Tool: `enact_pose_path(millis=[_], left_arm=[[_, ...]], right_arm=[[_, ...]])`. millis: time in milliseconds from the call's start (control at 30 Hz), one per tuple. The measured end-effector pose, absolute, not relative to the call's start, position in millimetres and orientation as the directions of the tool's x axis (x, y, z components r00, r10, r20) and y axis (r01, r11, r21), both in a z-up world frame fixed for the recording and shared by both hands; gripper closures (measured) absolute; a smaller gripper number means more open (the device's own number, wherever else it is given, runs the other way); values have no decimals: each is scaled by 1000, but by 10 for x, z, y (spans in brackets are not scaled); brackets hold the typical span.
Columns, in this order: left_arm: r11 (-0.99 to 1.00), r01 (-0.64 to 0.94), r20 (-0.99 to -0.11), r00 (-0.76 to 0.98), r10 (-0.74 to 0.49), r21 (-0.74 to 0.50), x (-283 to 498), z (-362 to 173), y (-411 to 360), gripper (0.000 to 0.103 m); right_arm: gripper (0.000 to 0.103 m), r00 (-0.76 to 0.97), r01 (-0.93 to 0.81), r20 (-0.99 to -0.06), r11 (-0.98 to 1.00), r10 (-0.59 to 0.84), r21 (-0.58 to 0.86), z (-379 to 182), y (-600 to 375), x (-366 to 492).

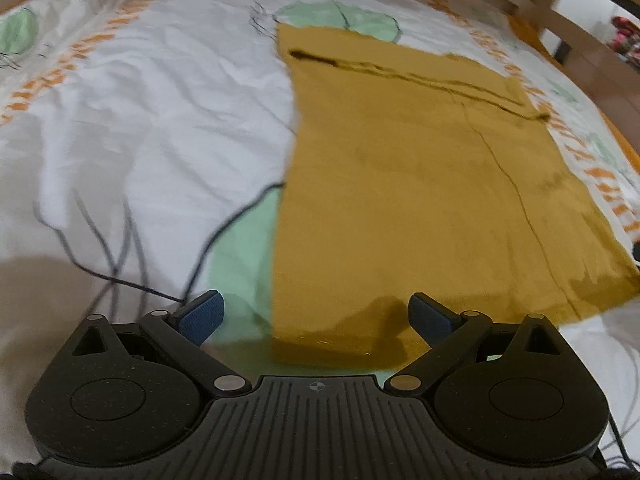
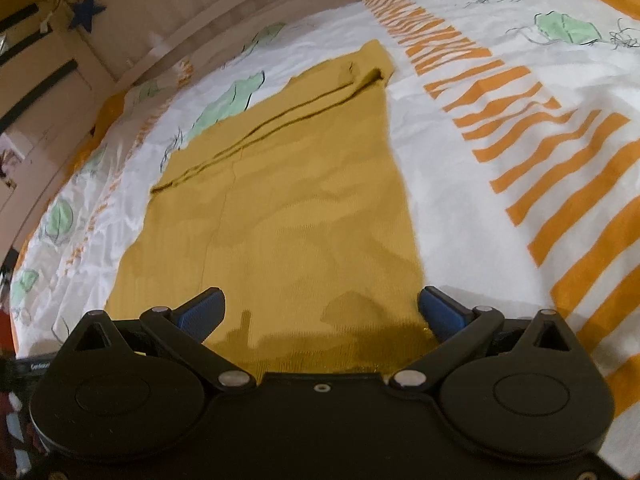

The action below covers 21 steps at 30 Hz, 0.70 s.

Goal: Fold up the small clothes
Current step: 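Move both grippers to the hem end of the narrowed sweater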

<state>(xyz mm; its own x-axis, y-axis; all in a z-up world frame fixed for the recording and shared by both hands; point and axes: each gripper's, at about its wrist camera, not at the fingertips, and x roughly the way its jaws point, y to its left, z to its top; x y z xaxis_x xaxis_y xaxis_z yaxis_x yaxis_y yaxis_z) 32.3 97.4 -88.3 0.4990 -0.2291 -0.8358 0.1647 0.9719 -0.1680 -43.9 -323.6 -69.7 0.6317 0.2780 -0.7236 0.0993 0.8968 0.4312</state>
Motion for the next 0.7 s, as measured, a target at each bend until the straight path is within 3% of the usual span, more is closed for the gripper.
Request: enact_pose_path(millis=[267,500,700], left_arm=[[966,198,-844,478,-244,-167,344,-966,897,3],[965,191,-843,476,-250,-178,362,-978,903,3],[962,191,-838,479,-263,-193,362,-975,916,3]], right_arm=[[0,631,124,-721,880,287,458,-740,-3265,-436],[0,656,147,-726,908,207,392,-607,-3379,-269],[0,569,207,-727,788,385,579,-874,-3663,-132]])
